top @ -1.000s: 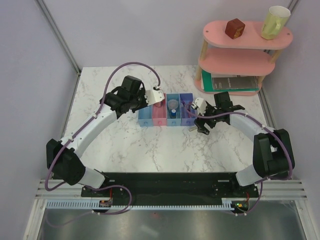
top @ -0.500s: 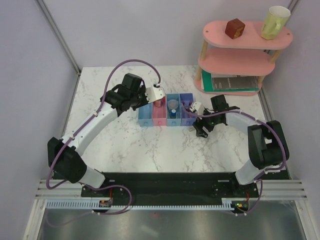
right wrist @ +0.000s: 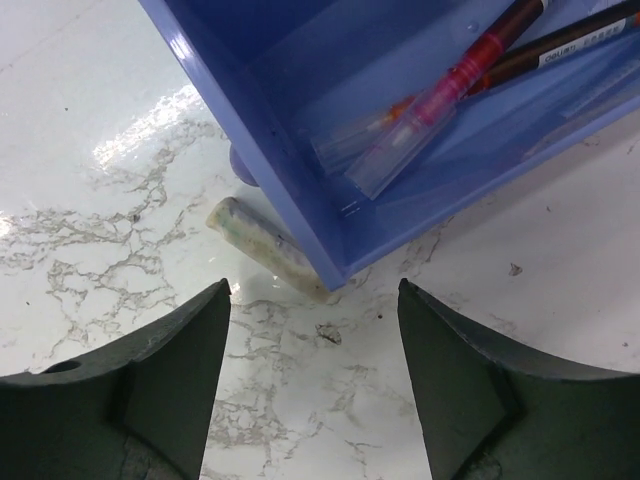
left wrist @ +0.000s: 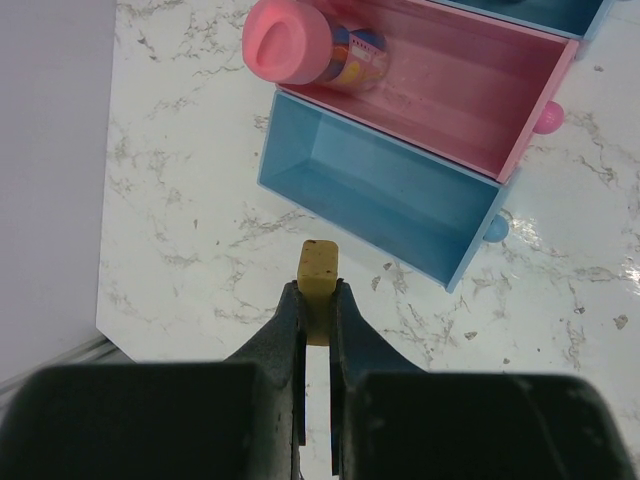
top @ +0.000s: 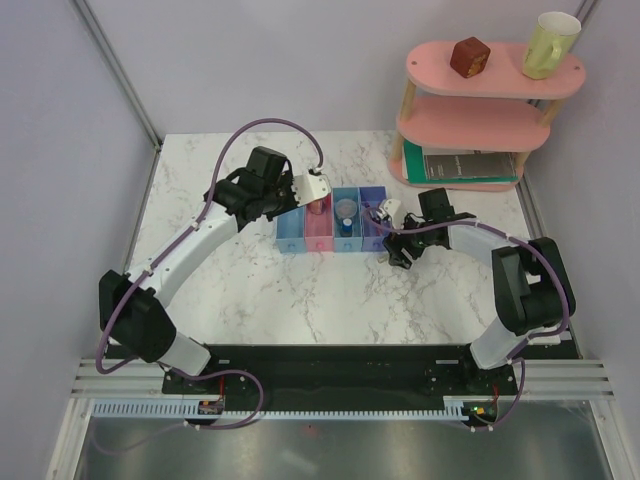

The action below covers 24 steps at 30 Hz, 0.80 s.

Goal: Sort the stationery into containers
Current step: Pick up the stationery from the center of the board.

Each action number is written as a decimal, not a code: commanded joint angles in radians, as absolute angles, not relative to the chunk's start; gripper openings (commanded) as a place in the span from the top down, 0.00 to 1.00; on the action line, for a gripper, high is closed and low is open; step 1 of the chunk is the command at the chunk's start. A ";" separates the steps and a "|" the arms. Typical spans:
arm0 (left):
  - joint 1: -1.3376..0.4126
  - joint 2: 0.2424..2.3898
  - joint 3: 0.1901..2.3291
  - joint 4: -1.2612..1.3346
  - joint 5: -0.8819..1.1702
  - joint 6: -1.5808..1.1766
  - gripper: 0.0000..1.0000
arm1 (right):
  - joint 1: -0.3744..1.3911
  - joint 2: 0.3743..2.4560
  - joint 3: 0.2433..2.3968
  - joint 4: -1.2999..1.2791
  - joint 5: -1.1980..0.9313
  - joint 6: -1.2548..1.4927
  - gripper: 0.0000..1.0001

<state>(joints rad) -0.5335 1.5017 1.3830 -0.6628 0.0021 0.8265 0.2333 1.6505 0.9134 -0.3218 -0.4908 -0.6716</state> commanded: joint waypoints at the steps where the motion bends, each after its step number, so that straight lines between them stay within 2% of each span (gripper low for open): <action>1: -0.529 1.505 1.430 -0.649 0.003 0.798 0.98 | 0.264 1.658 0.923 -0.270 -0.506 -0.652 0.26; 5: -0.531 1.509 1.433 -0.647 -0.018 0.802 0.98 | 0.288 1.658 0.919 -0.270 -0.496 -0.652 0.40; 6: -0.529 1.509 1.434 -0.649 -0.018 0.801 0.98 | 0.291 1.658 0.919 -0.268 -0.494 -0.650 0.52; 8: -0.529 1.511 1.437 -0.647 -0.018 0.799 0.98 | 0.293 1.658 0.916 -0.271 -0.488 -0.647 0.65; 9: -0.529 1.511 1.437 -0.647 -0.018 0.801 0.98 | 0.293 1.657 0.914 -0.275 -0.486 -0.649 0.68; 12: -0.528 1.512 1.437 -0.649 -0.018 0.799 0.98 | 0.295 1.646 0.900 -0.293 -0.477 -0.660 0.67; 15: -0.528 1.516 1.442 -0.647 -0.014 0.799 0.98 | 0.293 1.631 0.877 -0.305 -0.474 -0.676 0.59; 18: -0.528 1.517 1.447 -0.647 -0.012 0.796 0.98 | 0.293 1.623 0.856 -0.310 -0.476 -0.676 0.57; 21: -0.528 1.522 1.453 -0.649 -0.014 0.795 0.98 | 0.296 1.614 0.841 -0.313 -0.476 -0.675 0.58; 24: -0.528 1.523 1.457 -0.647 -0.012 0.793 0.98 | 0.298 1.608 0.838 -0.310 -0.468 -0.667 0.65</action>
<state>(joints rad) -0.5331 1.5158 1.4078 -0.6632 -0.0021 0.8261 0.2909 1.6333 0.8516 -0.3008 -0.4633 -0.6670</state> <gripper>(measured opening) 0.075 0.380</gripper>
